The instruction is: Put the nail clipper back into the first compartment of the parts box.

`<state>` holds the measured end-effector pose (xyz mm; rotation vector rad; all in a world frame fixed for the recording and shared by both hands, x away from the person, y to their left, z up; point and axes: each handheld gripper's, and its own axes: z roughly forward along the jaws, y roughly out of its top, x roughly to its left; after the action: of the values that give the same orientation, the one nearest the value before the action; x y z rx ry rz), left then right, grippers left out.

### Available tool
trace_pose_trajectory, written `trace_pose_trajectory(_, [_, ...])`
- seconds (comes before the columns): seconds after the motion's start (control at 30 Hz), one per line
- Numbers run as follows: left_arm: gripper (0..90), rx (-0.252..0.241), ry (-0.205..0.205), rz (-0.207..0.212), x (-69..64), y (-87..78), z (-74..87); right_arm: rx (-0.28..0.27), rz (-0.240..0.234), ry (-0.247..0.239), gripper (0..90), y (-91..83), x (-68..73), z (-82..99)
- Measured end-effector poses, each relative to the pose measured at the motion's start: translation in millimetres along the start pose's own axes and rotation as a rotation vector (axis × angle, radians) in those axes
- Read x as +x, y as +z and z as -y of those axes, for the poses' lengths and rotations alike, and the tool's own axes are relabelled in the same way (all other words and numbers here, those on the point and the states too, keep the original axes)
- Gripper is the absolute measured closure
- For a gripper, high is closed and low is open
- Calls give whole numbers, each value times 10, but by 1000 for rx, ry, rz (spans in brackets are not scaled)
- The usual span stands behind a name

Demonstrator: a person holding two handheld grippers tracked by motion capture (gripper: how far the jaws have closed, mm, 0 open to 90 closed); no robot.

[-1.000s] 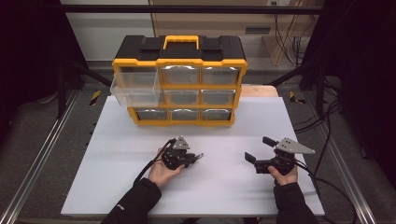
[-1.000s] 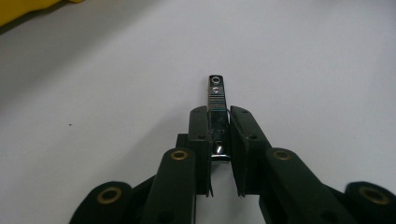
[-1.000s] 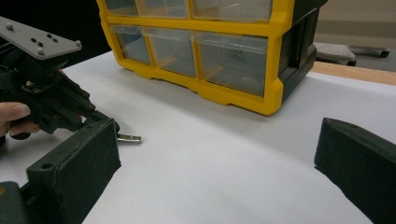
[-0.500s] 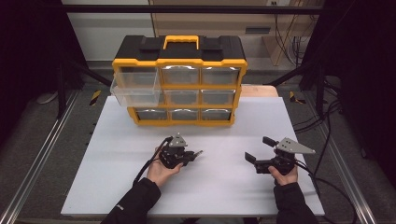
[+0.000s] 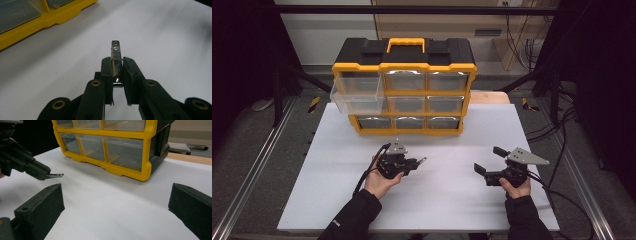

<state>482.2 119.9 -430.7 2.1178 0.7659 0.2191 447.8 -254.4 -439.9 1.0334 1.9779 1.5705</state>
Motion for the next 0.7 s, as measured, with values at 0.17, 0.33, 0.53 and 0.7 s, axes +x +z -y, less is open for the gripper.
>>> trace_pose_trajectory(0.17, [786,-9,4,-9,-23,-83,-26,0,1,0,3,-1,-2,-1])
trace_pose_trajectory(0.33, [786,-18,10,-19,-52,-176,-47,-1,2,2,3,-1,-2,-1])
trace_pose_trajectory(0.53, [786,-30,5,-24,-45,-288,-59,2,2,0,3,1,-3,0])
trace_pose_trajectory(0.7, [786,-40,-3,-29,-29,-382,-65,3,2,6,3,0,-8,5])
